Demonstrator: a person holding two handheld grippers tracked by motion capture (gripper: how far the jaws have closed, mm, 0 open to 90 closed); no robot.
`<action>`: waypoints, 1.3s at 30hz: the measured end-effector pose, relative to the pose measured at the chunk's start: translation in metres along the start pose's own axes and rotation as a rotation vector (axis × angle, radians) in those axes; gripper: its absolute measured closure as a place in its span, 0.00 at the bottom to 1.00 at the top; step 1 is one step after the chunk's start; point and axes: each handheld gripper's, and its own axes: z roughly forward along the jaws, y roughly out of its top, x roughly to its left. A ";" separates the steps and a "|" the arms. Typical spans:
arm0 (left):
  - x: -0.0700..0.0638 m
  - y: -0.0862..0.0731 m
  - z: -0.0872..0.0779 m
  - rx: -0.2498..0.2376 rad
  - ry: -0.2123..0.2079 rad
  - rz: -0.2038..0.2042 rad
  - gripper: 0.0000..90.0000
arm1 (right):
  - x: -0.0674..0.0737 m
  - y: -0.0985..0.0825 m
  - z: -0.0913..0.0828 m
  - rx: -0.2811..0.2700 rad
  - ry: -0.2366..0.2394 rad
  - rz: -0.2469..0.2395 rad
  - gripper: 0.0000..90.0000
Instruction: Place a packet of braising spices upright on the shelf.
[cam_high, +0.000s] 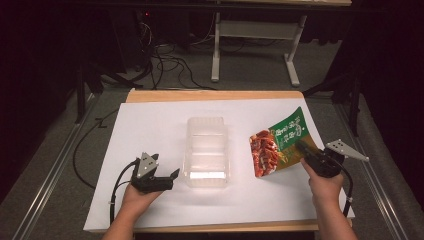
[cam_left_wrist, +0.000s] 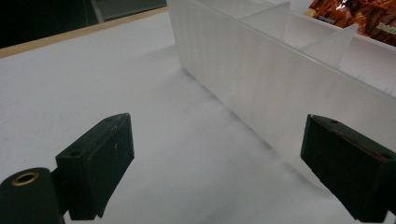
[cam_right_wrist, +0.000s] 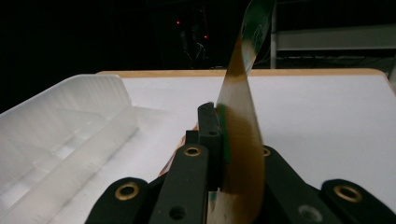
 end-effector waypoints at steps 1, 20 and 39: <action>0.000 0.000 -0.001 0.001 0.004 -0.002 0.11 | 0.001 0.002 0.000 -0.006 0.004 -0.005 1.00; 0.004 -0.008 -0.030 -0.071 0.011 -0.032 0.08 | 0.021 0.038 -0.015 -0.125 0.028 -0.117 1.00; 0.003 -0.006 -0.027 -0.078 -0.005 -0.025 0.08 | 0.019 0.048 -0.039 -0.163 0.009 -0.145 1.00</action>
